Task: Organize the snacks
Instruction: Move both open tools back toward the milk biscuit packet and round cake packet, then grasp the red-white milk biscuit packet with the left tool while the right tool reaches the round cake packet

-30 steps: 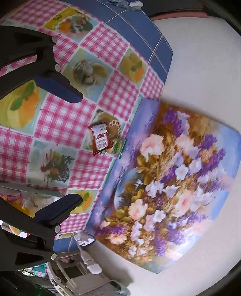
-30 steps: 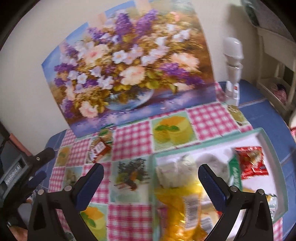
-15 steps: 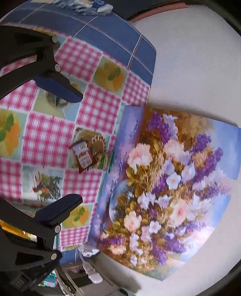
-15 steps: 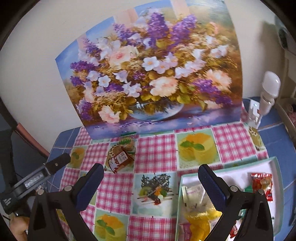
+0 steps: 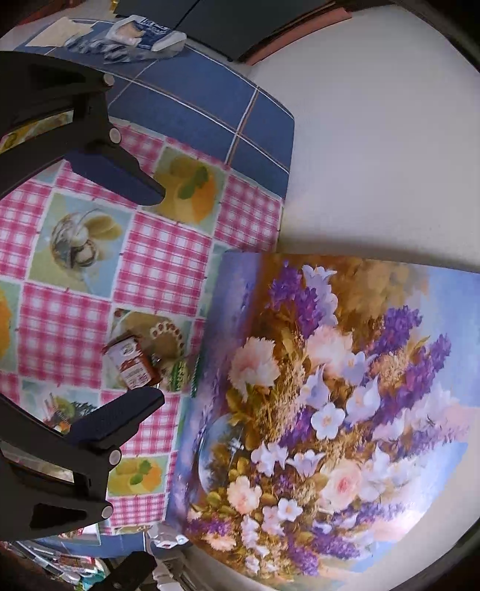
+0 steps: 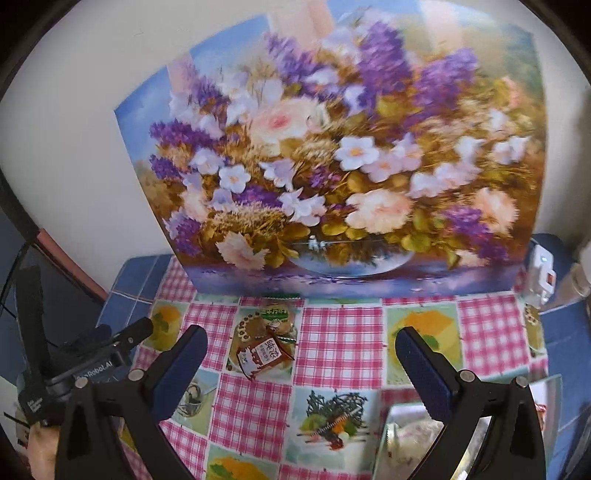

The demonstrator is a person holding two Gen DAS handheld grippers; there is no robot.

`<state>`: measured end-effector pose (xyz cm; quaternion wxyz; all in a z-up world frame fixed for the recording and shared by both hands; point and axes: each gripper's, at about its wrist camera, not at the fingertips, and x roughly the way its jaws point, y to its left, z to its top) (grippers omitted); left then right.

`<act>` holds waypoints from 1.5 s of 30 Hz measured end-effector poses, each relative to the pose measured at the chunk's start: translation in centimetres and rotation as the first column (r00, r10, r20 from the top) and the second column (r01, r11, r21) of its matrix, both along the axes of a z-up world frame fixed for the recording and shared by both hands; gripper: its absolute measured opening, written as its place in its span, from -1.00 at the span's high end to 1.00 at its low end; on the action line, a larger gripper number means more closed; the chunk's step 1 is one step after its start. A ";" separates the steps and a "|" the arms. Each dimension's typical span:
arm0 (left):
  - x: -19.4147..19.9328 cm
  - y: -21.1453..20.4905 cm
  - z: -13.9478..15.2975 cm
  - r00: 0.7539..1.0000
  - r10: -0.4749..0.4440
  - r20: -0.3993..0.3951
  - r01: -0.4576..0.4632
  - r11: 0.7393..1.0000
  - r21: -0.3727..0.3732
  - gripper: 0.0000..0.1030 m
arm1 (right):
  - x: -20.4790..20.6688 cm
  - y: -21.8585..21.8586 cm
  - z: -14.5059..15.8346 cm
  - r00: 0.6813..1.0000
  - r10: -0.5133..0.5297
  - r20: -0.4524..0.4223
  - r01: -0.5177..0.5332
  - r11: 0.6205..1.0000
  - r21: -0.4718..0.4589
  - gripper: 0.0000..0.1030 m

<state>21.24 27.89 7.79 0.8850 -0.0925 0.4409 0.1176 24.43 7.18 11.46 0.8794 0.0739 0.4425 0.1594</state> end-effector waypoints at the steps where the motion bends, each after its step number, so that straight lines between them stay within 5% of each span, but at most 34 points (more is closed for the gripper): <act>1: 0.3 0.1 -0.3 1.000 -0.003 -0.003 0.002 1.000 -0.005 -0.92 | 0.4 0.3 -0.5 1.000 0.001 -0.014 -0.001 1.000 -0.003 -1.00; 14: 5.0 -1.5 -10.4 0.994 -0.029 -0.107 0.002 0.968 -0.250 -0.92 | 6.0 0.2 -11.0 0.986 -0.051 -0.156 0.040 0.996 -0.074 -1.00; 23: 7.7 -5.0 -14.7 0.985 -0.086 -0.147 0.032 0.941 -0.337 -0.92 | 8.1 -2.1 -12.5 0.984 -0.095 -0.153 0.078 0.991 -0.109 -1.00; 26: 8.0 -6.1 -15.8 0.978 -0.098 -0.183 0.044 0.960 -0.276 -0.92 | 8.4 -1.9 -12.8 0.984 -0.092 -0.153 0.074 0.991 -0.116 -1.00; 29: 7.7 -5.6 -16.1 0.981 -0.067 -0.180 0.022 0.970 -0.242 -0.86 | 8.6 -0.9 -12.9 0.987 -0.073 -0.145 0.055 0.991 -0.123 -1.00; 36: 6.7 -3.3 -15.5 0.987 -0.067 -0.144 0.022 0.956 -0.294 -0.32 | 9.3 3.0 -13.2 0.989 -0.020 -0.147 0.004 0.994 -0.105 -1.00; 43: 6.0 -1.5 -15.0 0.991 -0.056 -0.123 0.021 0.963 -0.270 -0.28 | 9.2 6.2 -13.7 0.990 0.019 -0.141 -0.036 0.992 -0.124 -1.00; 45: 5.8 -1.2 -14.7 0.993 -0.082 -0.085 0.049 0.941 -0.335 -0.30 | 9.1 6.3 -13.6 0.991 0.009 -0.134 -0.028 0.990 -0.136 -1.00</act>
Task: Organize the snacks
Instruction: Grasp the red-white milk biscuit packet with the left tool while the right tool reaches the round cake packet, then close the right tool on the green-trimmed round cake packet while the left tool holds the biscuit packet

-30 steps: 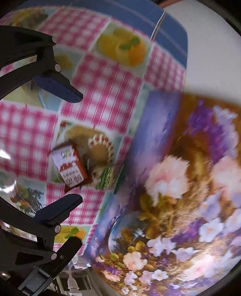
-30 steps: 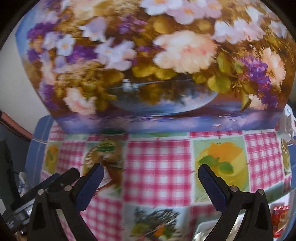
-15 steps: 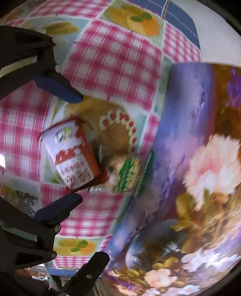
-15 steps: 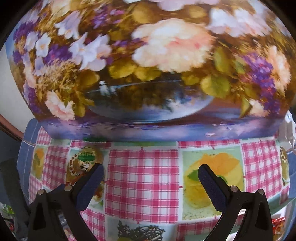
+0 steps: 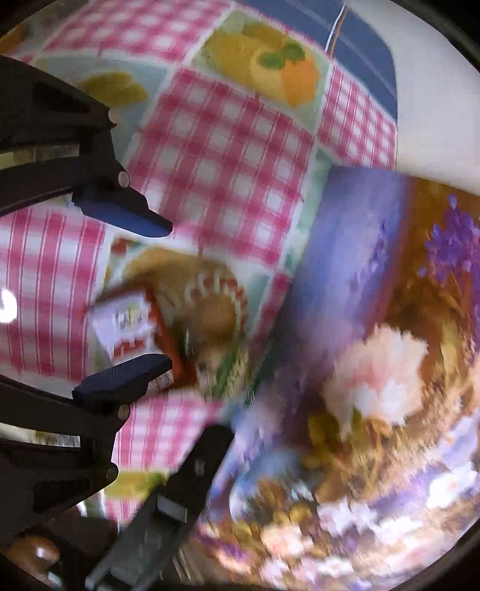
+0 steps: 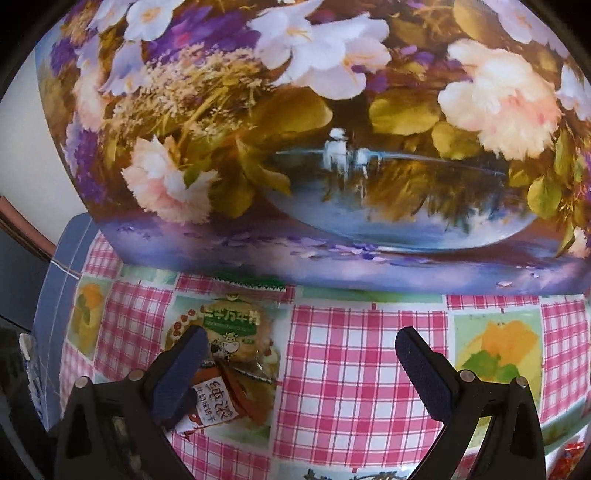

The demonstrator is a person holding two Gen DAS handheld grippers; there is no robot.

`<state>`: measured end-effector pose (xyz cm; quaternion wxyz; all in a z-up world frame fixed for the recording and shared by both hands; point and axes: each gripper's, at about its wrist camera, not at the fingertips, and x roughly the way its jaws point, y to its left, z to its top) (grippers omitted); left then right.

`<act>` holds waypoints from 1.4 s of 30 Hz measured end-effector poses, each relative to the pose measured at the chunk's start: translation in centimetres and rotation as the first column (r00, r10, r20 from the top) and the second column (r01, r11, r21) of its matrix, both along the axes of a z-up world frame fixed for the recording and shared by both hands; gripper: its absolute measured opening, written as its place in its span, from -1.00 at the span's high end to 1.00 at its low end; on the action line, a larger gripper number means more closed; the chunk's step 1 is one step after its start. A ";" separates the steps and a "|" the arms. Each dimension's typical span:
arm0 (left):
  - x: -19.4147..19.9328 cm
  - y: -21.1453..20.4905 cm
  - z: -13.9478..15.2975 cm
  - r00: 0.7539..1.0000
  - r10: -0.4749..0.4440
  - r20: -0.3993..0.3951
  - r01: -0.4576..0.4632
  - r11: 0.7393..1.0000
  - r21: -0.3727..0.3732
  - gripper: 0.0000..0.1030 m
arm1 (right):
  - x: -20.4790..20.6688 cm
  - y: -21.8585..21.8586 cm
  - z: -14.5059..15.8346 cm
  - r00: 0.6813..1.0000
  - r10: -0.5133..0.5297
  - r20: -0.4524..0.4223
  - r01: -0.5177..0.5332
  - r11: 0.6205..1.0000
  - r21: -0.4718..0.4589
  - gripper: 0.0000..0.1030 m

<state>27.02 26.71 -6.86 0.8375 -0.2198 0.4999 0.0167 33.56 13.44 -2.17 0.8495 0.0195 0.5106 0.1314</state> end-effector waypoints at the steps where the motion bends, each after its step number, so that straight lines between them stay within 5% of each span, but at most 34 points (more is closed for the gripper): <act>1: -0.2 0.2 0.1 1.000 -0.021 0.008 0.021 0.999 -0.029 -0.31 | 0.1 -0.2 -0.1 1.000 -0.006 0.002 0.006 1.000 -0.005 -1.00; 7: 1.3 -2.4 -0.7 0.997 -0.077 0.004 0.077 0.997 -0.007 -0.32 | 0.7 -1.0 -0.1 1.000 -0.021 0.014 0.021 0.999 -0.046 -1.00; 14: 1.3 -1.1 -0.9 0.998 -0.033 0.047 0.040 0.990 -0.136 -0.42 | 1.2 -1.8 -0.1 0.999 -0.031 0.017 0.032 0.998 -0.051 -1.00; 16: 1.3 -1.5 -0.6 0.996 -0.066 0.056 0.072 0.991 -0.110 -0.60 | 1.4 -2.4 0.3 0.999 -0.030 0.022 0.031 0.998 -0.060 -1.00; 24: 1.0 -4.1 -0.3 0.993 -0.112 0.029 0.108 0.990 0.094 -0.61 | 1.5 -1.5 -0.8 1.000 -0.007 0.017 0.009 0.997 -0.082 -1.00; 35: -0.7 4.6 -0.1 1.000 0.006 0.022 -0.009 0.988 0.152 -0.61 | 1.1 4.3 -2.7 0.997 0.080 0.004 -0.080 0.996 -0.043 -1.00; 42: -2.5 10.3 0.0 0.995 0.098 0.012 -0.099 0.981 0.166 -0.61 | 0.5 7.8 -3.8 0.993 0.116 0.010 -0.114 0.986 -0.119 -0.88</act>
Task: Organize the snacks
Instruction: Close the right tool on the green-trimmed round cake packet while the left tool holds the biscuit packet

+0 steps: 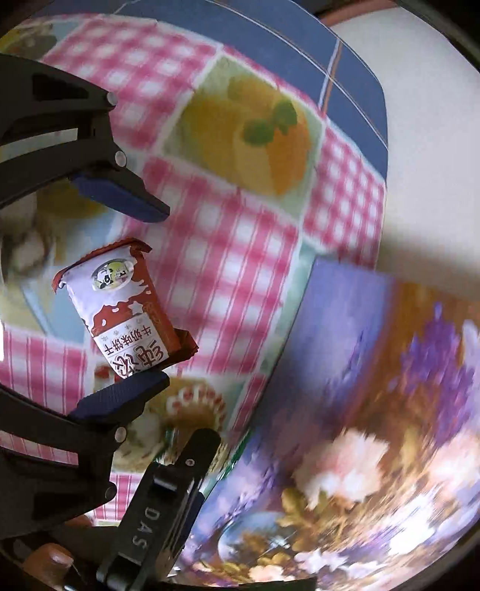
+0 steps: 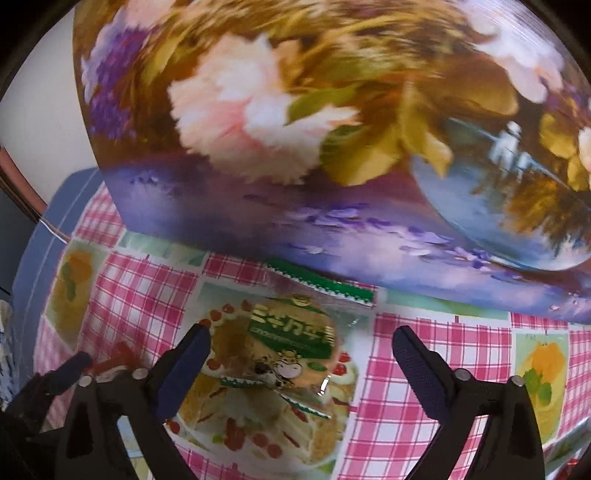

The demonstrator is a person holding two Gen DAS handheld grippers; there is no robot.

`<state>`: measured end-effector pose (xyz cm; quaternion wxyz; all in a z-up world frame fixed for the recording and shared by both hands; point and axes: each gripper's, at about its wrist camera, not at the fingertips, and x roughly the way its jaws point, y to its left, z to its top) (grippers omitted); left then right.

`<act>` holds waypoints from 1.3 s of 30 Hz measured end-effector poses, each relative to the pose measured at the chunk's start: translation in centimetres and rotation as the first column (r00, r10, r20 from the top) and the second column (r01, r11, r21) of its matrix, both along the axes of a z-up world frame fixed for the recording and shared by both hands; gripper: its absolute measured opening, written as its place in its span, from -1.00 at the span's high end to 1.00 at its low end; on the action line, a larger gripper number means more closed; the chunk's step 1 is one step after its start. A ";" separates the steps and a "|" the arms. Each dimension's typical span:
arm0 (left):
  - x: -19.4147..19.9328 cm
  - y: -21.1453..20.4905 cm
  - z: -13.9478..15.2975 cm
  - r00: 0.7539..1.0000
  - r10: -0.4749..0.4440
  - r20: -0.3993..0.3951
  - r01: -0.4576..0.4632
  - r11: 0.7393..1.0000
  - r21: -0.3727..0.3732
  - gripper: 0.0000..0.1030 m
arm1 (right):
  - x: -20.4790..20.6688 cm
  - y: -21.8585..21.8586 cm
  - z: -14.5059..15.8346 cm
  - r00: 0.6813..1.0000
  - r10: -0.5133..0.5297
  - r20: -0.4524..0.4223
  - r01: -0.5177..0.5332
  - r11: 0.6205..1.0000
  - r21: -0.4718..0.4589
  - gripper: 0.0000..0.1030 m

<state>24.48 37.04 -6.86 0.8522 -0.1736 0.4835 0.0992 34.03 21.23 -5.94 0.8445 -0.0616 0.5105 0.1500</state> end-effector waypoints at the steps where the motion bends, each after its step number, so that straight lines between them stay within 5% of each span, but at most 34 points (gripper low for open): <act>1: -0.1 0.1 -0.1 1.000 0.001 -0.002 -0.001 1.000 -0.002 -0.61 | -0.1 0.4 0.0 1.000 0.002 0.006 -0.002 1.000 -0.014 -0.77; 4: -0.4 0.9 -0.1 1.000 -0.004 -0.011 0.004 1.000 -0.006 -0.61 | -0.3 1.2 -0.2 1.000 0.006 0.010 -0.006 0.999 -0.037 -0.71; 13: -0.4 -2.3 -0.4 1.000 -0.010 -0.017 0.010 1.000 -0.006 -0.60 | -1.2 2.2 -1.2 1.000 -0.001 0.008 0.002 0.999 -0.048 -0.09; 16: -0.8 -3.2 -0.4 1.000 -0.019 -0.016 0.019 1.000 -0.011 -0.45 | -1.4 1.7 -1.1 1.000 0.001 0.000 -0.001 0.999 -0.043 -0.07; 32: -4.5 -4.1 -0.2 1.000 0.029 -0.010 -0.030 0.990 -0.135 -0.33 | -8.3 -3.2 0.5 1.000 -0.009 -0.012 0.010 0.997 0.074 -0.04; 36: -6.1 -4.2 -0.3 0.997 0.076 -0.006 -0.076 0.973 -0.216 0.33 | -10.8 -5.7 1.9 0.999 -0.050 -0.004 0.050 0.991 0.125 -0.04; 39: -7.1 -5.0 0.4 0.995 0.097 -0.018 -0.099 0.977 -0.188 0.35 | -12.2 -7.4 2.3 0.996 -0.081 -0.038 0.086 0.980 0.179 -0.04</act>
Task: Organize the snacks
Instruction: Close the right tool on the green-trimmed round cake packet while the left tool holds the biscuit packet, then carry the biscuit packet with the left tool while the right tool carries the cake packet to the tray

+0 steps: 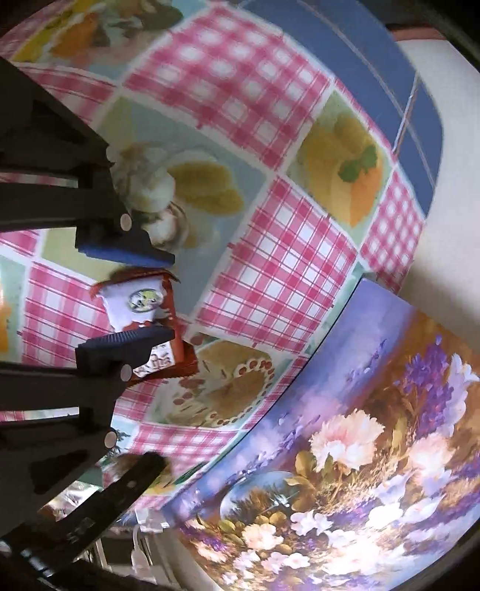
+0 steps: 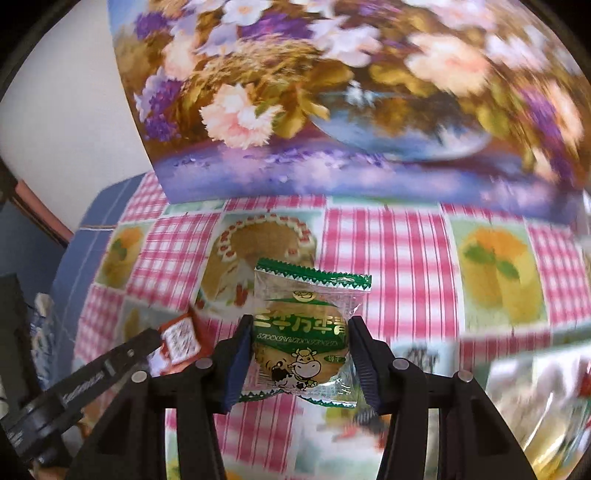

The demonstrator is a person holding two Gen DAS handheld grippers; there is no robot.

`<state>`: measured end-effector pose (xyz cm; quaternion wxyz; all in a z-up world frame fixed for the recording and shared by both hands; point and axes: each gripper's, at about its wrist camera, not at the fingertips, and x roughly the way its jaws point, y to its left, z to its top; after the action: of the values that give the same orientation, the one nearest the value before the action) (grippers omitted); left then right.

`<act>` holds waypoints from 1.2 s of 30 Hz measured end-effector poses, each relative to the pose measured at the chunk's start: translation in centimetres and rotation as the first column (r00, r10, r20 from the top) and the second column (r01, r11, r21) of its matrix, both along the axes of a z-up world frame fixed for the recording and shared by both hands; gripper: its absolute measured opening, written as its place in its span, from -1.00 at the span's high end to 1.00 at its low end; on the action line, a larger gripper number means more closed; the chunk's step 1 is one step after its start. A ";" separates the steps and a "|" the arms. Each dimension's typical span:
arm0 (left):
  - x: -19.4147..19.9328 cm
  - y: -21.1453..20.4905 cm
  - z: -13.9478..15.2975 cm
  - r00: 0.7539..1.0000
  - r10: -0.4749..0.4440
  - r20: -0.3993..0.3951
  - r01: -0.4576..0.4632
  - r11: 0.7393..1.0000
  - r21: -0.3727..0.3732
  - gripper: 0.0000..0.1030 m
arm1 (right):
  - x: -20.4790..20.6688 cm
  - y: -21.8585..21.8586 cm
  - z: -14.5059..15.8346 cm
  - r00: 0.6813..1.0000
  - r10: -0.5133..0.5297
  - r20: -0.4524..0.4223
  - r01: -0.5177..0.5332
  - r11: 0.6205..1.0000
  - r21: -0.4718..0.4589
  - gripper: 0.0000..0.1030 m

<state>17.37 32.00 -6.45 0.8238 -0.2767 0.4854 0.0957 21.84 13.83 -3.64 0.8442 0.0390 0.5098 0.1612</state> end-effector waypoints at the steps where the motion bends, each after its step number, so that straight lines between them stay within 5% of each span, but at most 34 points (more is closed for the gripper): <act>1: -0.1 -0.1 -0.1 1.000 0.002 -0.007 -0.002 1.000 -0.009 0.35 | -0.1 -0.7 0.3 1.000 -0.008 -0.009 0.008 1.000 0.010 -0.04; 3: -0.3 -0.2 0.0 1.000 0.010 0.004 -0.010 0.999 -0.042 0.28 | -0.7 -1.3 0.3 1.000 -0.011 -0.014 0.011 1.000 0.001 -0.04; 6: 0.3 -0.3 0.2 1.000 0.011 -0.002 -0.011 1.000 -0.019 -0.51 | -1.0 -1.8 0.3 1.000 -0.009 -0.010 0.009 1.000 -0.008 -0.04; 7: 0.6 -0.3 0.2 1.000 0.013 -0.003 -0.013 1.000 -0.021 -0.52 | -1.0 -2.0 0.3 1.000 -0.013 -0.008 0.013 1.000 -0.004 -0.04; 10: 1.5 -0.8 -0.2 1.000 0.002 -0.029 -0.003 0.999 -0.039 -0.52 | -0.9 -2.5 0.6 1.000 -0.014 -0.001 0.014 1.000 -0.001 -0.04; 13: 2.9 -2.2 -1.3 0.995 -0.025 -0.099 0.028 0.999 0.031 -0.55 | -0.7 -2.7 0.4 1.000 -0.009 0.008 0.009 1.000 -0.012 -0.04; 26: 5.5 -5.5 -1.8 0.985 -0.055 -0.166 0.099 0.957 0.273 -0.59 | -0.4 -3.2 -0.7 1.000 -0.029 -0.007 0.029 0.999 -0.013 -0.04; 30: 5.1 -6.5 -1.6 0.987 -0.066 -0.145 0.110 0.939 0.327 -0.15 | -0.5 -3.5 -0.7 0.999 -0.035 -0.009 0.035 0.999 -0.008 -0.04; 36: 3.5 -5.8 -1.3 0.993 -0.051 -0.105 0.076 0.966 0.247 0.00 | -1.1 -3.8 -0.5 0.999 -0.051 -0.008 0.051 0.999 -0.006 -0.04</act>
<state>20.90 26.20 -7.72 0.8301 -0.1499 0.5176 0.1433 20.76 10.03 -4.12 0.8460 0.0504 0.5126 0.1379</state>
